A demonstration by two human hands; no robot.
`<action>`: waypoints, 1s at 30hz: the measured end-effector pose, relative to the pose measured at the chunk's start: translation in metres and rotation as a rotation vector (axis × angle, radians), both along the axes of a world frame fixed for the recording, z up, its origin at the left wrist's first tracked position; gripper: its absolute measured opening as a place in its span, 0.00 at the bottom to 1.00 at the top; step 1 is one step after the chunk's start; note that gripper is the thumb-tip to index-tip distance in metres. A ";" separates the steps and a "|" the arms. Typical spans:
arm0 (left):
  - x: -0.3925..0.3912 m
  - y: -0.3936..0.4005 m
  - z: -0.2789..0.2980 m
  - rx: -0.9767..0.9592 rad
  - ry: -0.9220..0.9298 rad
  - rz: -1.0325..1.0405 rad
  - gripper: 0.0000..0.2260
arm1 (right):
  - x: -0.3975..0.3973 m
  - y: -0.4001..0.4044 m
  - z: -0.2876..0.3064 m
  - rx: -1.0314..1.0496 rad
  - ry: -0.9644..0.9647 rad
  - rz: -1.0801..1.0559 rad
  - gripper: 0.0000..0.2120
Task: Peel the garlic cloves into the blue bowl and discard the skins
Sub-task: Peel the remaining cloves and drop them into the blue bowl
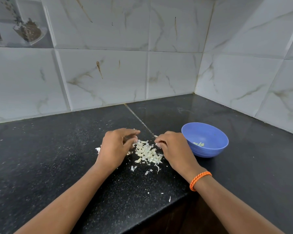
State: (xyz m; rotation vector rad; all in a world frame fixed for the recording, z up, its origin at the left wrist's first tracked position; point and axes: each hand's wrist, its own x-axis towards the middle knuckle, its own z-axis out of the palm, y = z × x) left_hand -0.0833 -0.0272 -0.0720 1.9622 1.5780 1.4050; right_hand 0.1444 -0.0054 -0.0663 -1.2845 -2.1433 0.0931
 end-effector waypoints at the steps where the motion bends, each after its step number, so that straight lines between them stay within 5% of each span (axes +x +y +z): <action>1: 0.000 0.000 0.000 0.001 0.001 -0.005 0.05 | 0.000 0.000 0.001 -0.010 -0.048 -0.001 0.08; 5: 0.001 -0.002 0.004 0.054 -0.004 0.017 0.06 | -0.007 -0.004 0.019 -0.008 -0.246 0.028 0.09; 11: 0.000 0.003 -0.001 0.090 0.054 0.027 0.15 | -0.006 0.004 0.082 0.121 -0.221 -0.030 0.06; 17: 0.003 0.000 0.001 0.082 0.071 0.044 0.19 | -0.021 -0.016 0.040 -0.045 -0.567 0.041 0.14; 20: 0.003 0.001 0.000 0.112 0.072 -0.013 0.23 | -0.013 0.009 0.074 0.011 -0.490 -0.046 0.11; 24: 0.002 0.003 -0.001 0.060 -0.017 0.063 0.09 | -0.018 0.002 0.076 0.061 -0.477 -0.057 0.08; 26: 0.004 0.002 0.001 0.116 -0.001 0.053 0.11 | -0.028 -0.013 0.047 -0.037 -0.561 0.021 0.14; 28: 0.005 0.001 0.002 0.095 -0.050 0.014 0.02 | -0.024 -0.008 0.039 -0.085 -0.448 0.044 0.17; 30: 0.006 0.004 -0.002 0.078 -0.054 0.059 0.16 | -0.017 0.002 0.043 -0.094 -0.242 0.059 0.13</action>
